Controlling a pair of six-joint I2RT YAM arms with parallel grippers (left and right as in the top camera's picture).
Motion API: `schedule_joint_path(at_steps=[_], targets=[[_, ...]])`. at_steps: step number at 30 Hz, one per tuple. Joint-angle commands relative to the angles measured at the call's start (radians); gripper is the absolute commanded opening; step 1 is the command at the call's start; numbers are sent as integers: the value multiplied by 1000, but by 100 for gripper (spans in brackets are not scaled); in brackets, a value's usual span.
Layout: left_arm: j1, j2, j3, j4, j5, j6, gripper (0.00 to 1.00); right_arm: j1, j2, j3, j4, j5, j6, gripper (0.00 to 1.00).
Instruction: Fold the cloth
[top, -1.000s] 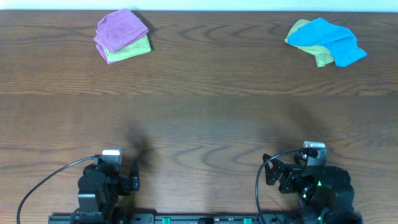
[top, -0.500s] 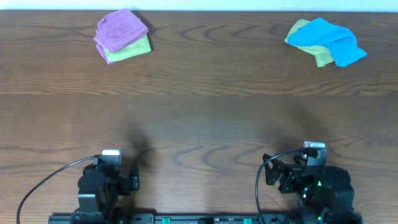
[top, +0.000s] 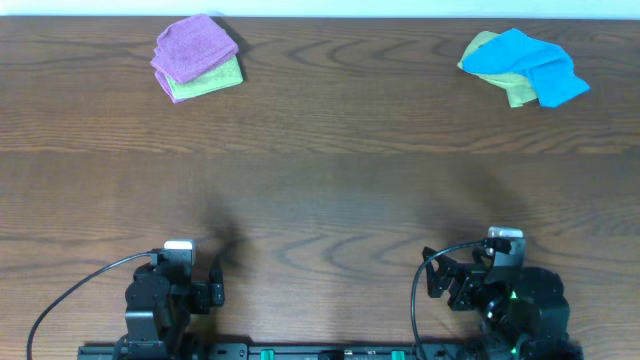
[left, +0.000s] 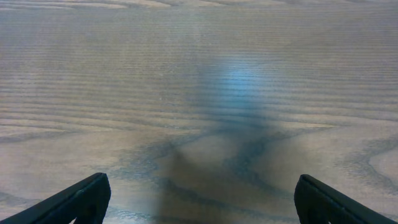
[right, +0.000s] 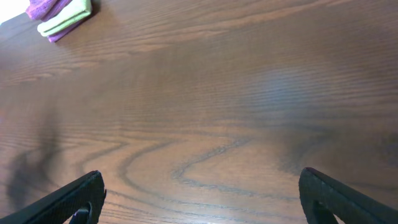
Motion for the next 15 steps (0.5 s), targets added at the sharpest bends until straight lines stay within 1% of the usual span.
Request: schedule_joint_path(at_steps=[1, 4, 5, 9, 15], targets=[[-4, -10, -7, -58, -34, 41, 95, -10, -6, -2, 8, 13, 10, 99], [-4, -10, -7, -58, -34, 41, 95, -22, -8, -9, 5, 90, -12, 99], [-4, -10, -7, -58, -34, 41, 95, -31, -16, -19, 6, 89, -79, 99], [-4, -10, -7, -58, -34, 41, 95, -59, -74, -74, 22, 89, -224, 99], [-4, -10, -7, -58, -34, 41, 96, -156, -187, -182, 50, 74, -303, 99]])
